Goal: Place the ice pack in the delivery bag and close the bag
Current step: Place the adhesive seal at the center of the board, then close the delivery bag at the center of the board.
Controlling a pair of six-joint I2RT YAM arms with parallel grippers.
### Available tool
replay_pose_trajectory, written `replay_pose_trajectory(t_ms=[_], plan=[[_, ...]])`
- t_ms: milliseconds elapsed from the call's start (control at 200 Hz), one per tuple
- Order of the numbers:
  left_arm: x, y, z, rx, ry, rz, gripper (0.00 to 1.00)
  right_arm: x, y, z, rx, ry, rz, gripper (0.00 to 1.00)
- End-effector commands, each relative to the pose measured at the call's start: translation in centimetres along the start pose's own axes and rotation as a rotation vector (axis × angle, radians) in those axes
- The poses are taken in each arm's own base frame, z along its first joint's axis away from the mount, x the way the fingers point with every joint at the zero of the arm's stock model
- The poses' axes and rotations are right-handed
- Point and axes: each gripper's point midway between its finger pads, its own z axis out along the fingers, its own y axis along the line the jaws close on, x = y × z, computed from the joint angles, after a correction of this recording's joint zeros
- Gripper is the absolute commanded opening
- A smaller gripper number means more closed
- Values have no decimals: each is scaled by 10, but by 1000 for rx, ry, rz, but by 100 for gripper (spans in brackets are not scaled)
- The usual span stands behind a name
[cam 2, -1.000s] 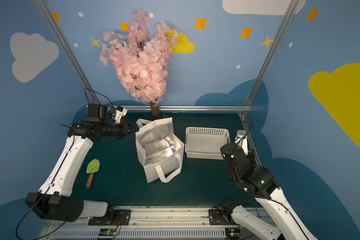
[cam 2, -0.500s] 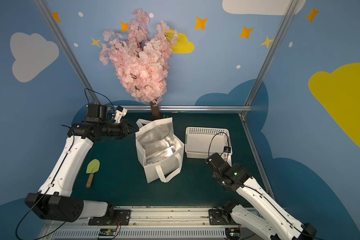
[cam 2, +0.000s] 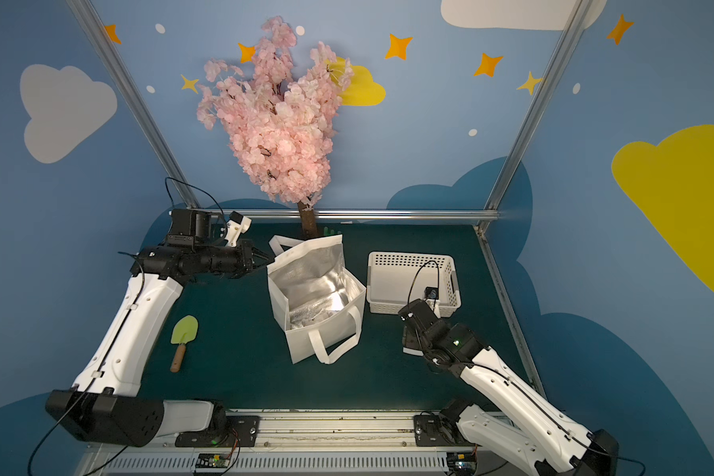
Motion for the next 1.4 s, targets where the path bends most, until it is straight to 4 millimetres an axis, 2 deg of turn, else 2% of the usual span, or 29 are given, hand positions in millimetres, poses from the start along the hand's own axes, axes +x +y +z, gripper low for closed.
replay_pose_trajectory(t_ms=[0, 40, 105, 170, 325, 426, 481, 646, 746, 926, 1086, 1222, 1397], plan=[[3, 0, -5, -11, -6, 21, 17, -48, 28, -23, -143, -173, -53, 79], [2, 1, -6, -17, -10, 25, 26, -58, 40, -29, -194, -203, -81, 79], [0, 1, -8, -28, -18, 34, 34, -73, 55, -37, -246, -235, -123, 84], [-3, 0, -10, -41, -31, 47, 44, -88, 75, -44, -317, -252, -179, 84], [-10, 0, -18, -80, -72, 81, 49, -117, 117, -56, -453, -259, -266, 83], [-13, 10, -19, -128, -92, 86, 50, -123, 144, -64, -567, -251, -350, 81], [-15, 16, -20, -144, -102, 76, 50, -124, 152, -64, -596, -240, -376, 81], [-28, 28, -24, -153, -150, 46, 50, -113, 160, -56, -653, -196, -389, 81], [-35, 28, -19, -124, -163, 52, 50, -102, 162, -56, -734, -151, -399, 81], [-52, 26, 0, -36, -184, 63, 50, -88, 144, -43, -819, -87, -342, 82], [-69, 36, 27, -2, -171, 101, 50, -84, 147, -42, -920, -169, -394, 83], [-83, 46, 60, 50, -117, 107, 52, -79, 153, -45, -1001, -258, -476, 86], [-83, 54, 103, 116, -17, 80, 52, -81, 152, -57, -1039, -285, -504, 90]])
